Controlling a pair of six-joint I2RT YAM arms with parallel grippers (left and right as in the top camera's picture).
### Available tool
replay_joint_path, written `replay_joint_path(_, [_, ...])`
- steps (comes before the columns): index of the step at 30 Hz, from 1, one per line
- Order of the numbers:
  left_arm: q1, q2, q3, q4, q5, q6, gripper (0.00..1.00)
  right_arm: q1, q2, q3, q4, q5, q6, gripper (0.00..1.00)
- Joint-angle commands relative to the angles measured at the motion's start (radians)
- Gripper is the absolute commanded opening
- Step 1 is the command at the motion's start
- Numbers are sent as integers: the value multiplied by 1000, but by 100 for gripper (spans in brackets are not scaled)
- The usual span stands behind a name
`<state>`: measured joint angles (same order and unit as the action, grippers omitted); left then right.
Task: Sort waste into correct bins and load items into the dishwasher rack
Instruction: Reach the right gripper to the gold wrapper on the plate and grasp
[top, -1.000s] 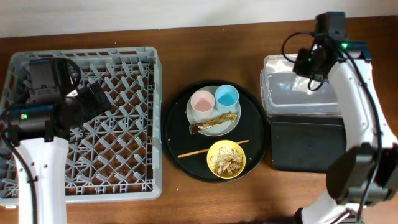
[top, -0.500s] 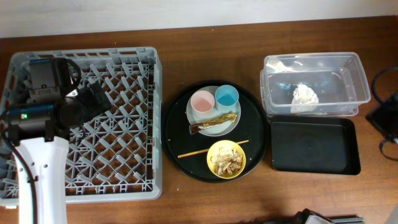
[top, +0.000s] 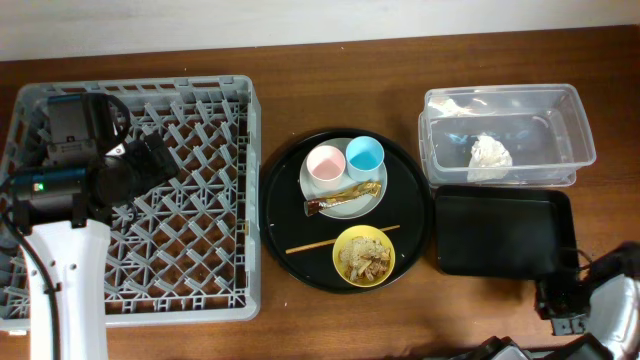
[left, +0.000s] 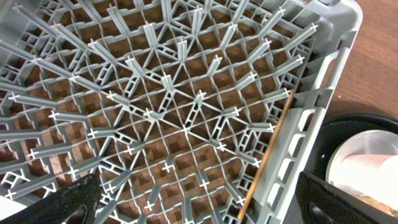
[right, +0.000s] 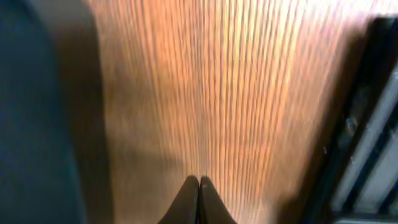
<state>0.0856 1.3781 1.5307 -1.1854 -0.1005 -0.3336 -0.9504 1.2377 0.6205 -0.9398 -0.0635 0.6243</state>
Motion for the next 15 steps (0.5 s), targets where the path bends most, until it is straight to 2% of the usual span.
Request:
replay_joint_path(1, [3,-15,6,1,7,-10,99,-6,-6,-48,48,49,21,4])
replay_joint_path(9, [3,-15,6,1,7,-10,99,-5,-6,-48,92,-35,15,4])
replay_joint_path(13, [3,-15,5,2,7,-10,99,-5,-6,-48,145,-208,-121,4])
replay_joint_path(15, [3,-15,5,2,7,-10,99,-5,-6,-48,159,-216,-146,4])
